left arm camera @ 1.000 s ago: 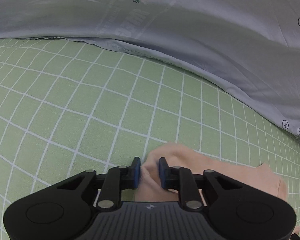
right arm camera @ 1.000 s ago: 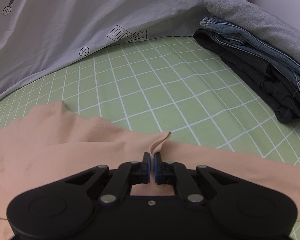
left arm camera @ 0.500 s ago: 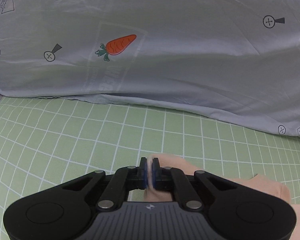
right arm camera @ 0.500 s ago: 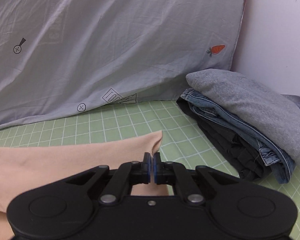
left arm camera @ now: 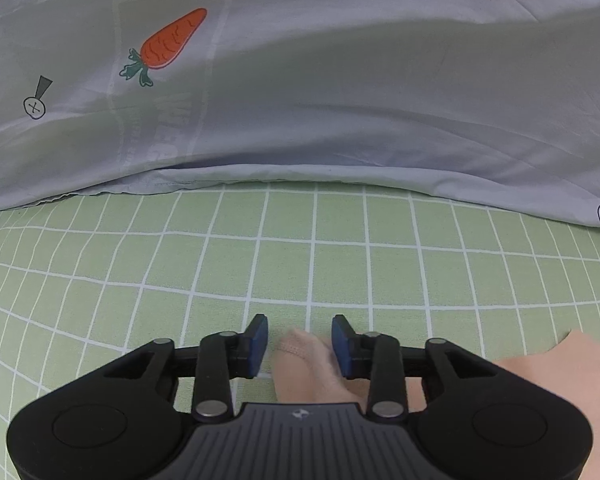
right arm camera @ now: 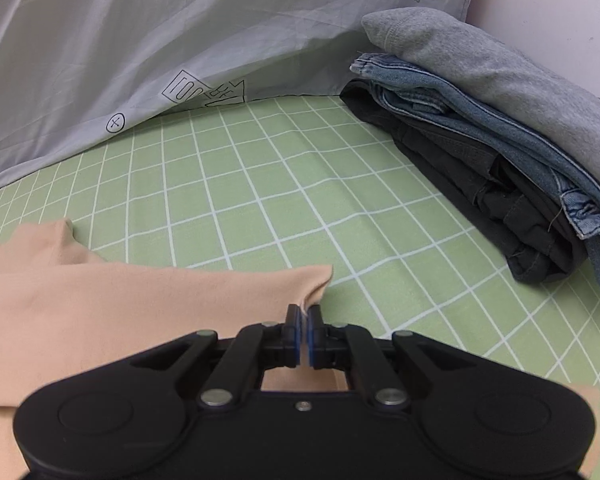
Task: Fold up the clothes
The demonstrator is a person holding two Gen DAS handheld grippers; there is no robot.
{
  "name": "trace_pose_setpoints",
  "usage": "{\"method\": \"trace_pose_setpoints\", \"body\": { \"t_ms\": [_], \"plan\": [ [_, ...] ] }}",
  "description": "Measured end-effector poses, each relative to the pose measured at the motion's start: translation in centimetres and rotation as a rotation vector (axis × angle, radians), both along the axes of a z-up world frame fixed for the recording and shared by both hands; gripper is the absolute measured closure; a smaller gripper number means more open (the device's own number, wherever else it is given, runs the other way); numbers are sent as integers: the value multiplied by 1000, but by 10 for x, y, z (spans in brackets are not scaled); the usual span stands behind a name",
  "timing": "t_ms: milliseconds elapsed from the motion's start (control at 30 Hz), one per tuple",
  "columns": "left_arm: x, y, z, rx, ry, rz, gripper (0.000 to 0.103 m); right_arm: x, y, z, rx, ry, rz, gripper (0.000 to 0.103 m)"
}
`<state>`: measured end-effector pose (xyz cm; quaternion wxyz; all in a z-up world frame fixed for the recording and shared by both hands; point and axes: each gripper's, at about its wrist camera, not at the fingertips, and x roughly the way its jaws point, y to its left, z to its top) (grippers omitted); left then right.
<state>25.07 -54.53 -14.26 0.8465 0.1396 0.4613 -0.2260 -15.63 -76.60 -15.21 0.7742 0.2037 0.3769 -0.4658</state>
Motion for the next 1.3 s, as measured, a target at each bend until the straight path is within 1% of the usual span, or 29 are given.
{"method": "trace_pose_setpoints", "body": {
  "t_ms": [67,133,167,233,267,333,367,433,467,533,633,700,767,867,967,1033,1133,1233,1300],
  "plan": [
    [2,8,8,-35,9,20,44,0,0,-2,3,5,-6,95],
    [2,16,16,-58,12,37,42,1,-1,-4,7,9,-12,83],
    [0,21,19,-65,7,45,40,0,-2,-4,6,12,-17,79],
    [-5,32,27,-78,-12,66,33,-2,-3,-3,8,7,-28,67],
    [-8,38,30,-83,-19,76,30,-4,-5,-3,15,-4,-32,66],
    [-16,51,34,-92,-22,89,30,-6,-7,-3,39,-39,-40,68],
    [-21,57,35,-91,-23,92,29,-7,-8,-3,49,-56,-40,72],
    [-33,66,37,-77,-27,91,28,-5,-6,-2,46,-60,-25,94],
    [-40,70,38,-68,-30,88,28,-3,-4,0,34,-54,-13,97],
    [-57,81,40,-46,-27,65,28,1,5,7,-5,-43,19,99],
    [-90,95,41,-9,-33,9,28,8,24,22,-75,-47,106,99],
    [-107,104,43,1,-52,-14,27,11,36,32,-95,-71,155,99],
    [-114,111,45,-11,-52,-15,24,11,46,39,-90,-101,175,99],
    [-111,116,48,-30,-40,9,24,10,59,42,-67,-138,185,99],
    [-104,113,55,-50,-53,22,24,11,71,42,-71,-127,212,99],
    [-98,109,56,-54,-44,13,24,12,74,41,-71,-124,218,99],
    [-91,99,47,-31,-21,-7,24,12,69,38,-55,-121,192,99],
    [-80,85,35,3,-15,-17,24,10,59,34,-40,-118,158,99],
    [-69,74,29,9,-13,-17,24,7,52,30,-27,-118,126,99]
  ]
}}
